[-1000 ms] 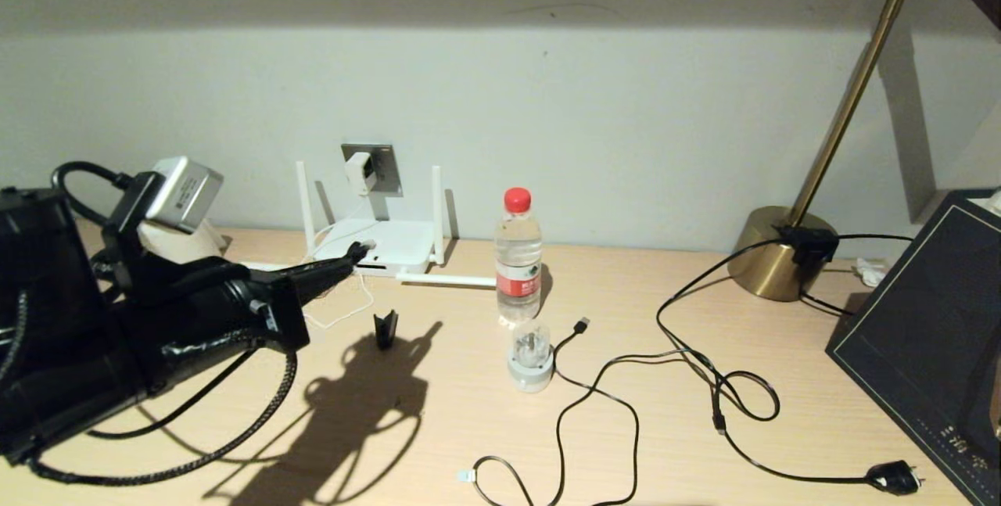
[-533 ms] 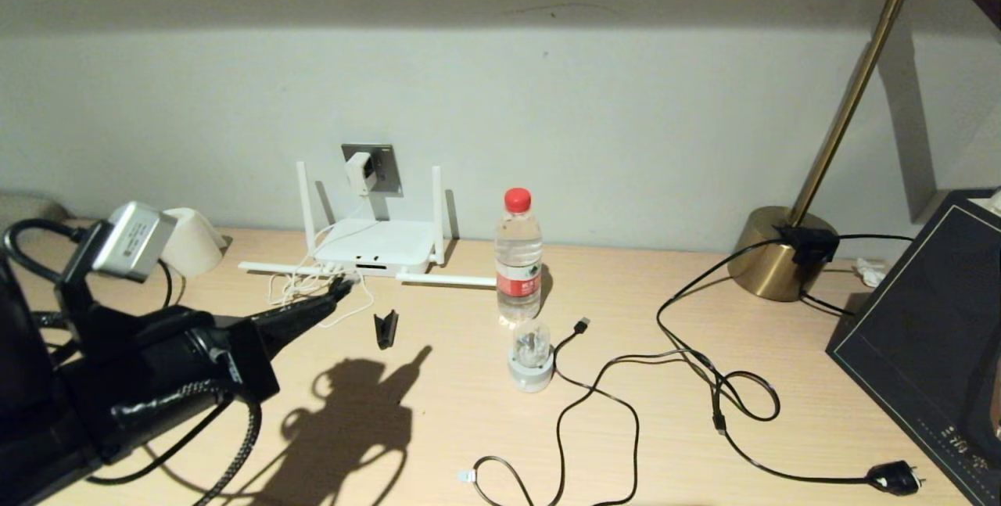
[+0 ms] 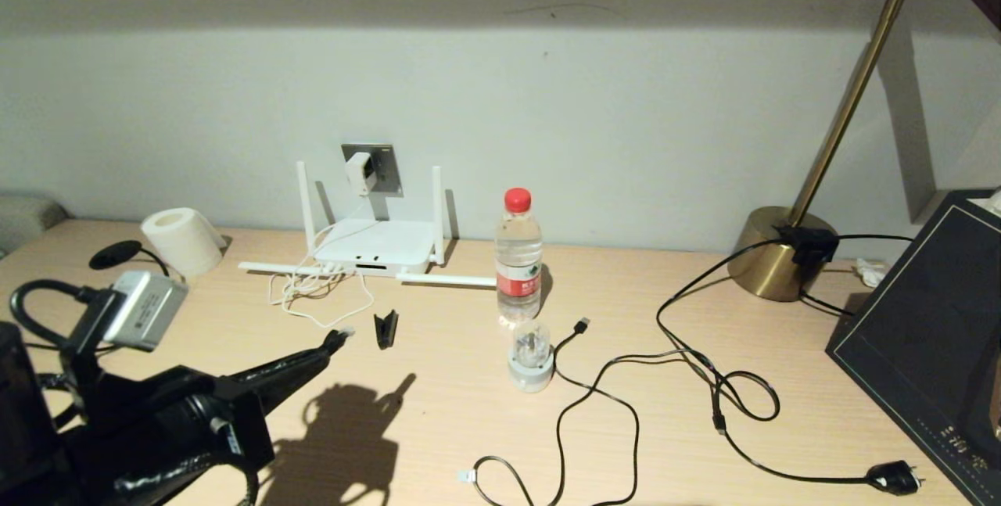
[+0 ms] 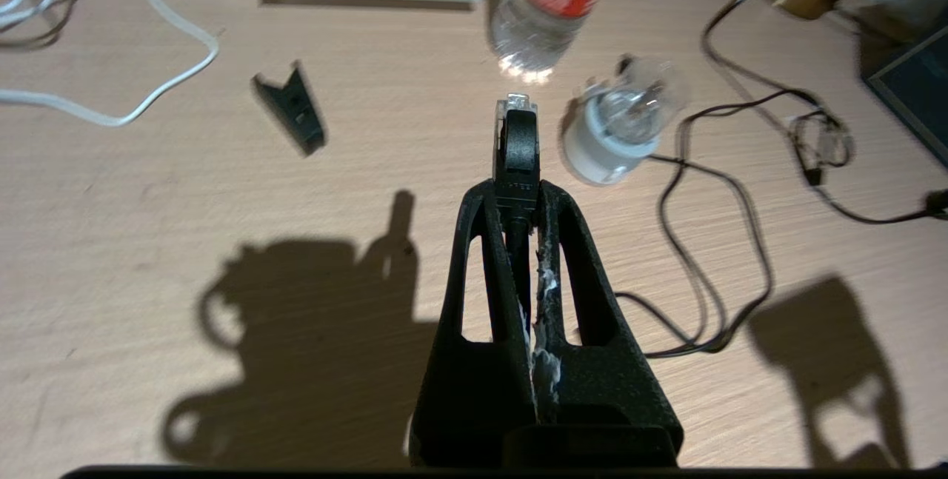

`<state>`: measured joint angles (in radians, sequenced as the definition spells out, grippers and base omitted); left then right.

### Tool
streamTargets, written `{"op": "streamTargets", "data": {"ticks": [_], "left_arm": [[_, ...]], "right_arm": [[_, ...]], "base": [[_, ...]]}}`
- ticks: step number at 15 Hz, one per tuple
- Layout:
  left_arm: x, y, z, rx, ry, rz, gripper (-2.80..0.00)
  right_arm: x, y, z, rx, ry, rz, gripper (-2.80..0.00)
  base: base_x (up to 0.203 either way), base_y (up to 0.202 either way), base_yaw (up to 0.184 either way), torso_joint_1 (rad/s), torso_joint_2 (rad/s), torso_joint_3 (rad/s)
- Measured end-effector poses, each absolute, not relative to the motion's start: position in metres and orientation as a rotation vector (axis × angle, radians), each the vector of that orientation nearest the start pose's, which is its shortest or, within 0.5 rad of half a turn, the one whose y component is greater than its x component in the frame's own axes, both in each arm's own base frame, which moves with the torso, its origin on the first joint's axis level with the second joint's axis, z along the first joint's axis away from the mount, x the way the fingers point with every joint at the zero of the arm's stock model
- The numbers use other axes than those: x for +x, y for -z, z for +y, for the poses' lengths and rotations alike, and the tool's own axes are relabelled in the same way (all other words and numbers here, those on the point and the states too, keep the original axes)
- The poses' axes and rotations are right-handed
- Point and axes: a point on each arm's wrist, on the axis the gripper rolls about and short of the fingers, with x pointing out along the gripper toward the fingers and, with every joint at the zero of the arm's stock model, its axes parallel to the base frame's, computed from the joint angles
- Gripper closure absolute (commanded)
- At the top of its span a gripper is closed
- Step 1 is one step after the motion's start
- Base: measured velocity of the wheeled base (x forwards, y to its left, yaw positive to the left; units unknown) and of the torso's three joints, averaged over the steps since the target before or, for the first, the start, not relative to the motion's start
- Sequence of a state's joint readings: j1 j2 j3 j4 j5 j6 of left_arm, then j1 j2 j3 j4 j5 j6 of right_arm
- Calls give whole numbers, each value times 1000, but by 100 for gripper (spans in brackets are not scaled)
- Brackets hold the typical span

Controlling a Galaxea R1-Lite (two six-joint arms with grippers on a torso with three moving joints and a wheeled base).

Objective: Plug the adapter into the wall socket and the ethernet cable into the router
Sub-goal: Align cable and router interface

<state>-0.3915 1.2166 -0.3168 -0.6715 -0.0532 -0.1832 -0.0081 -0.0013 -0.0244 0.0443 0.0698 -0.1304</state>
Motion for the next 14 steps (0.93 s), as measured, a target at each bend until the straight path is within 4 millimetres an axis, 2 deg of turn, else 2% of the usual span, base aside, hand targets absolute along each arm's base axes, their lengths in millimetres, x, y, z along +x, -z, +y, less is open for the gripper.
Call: {"op": "streamTargets", "data": {"ticks": [4, 7, 10, 14], "left_arm": [[156, -168, -62, -109, 321, 258, 0], [165, -168, -61, -71, 173, 242, 0], [175, -163, -57, -69, 95, 265, 0], [209, -143, -44, -67, 22, 292, 0]], "right_arm": [[-24, -75, 1, -97, -16, 25, -280], [-24, -75, 1, -97, -16, 26, -280], [-24, -75, 1, -97, -16, 26, -280], [-24, -75, 1, -97, -16, 26, -280]], "base": [[0, 0, 0, 0, 0, 0], [0, 0, 0, 0, 0, 0], [0, 0, 0, 0, 0, 0], [0, 0, 0, 0, 0, 0]]}}
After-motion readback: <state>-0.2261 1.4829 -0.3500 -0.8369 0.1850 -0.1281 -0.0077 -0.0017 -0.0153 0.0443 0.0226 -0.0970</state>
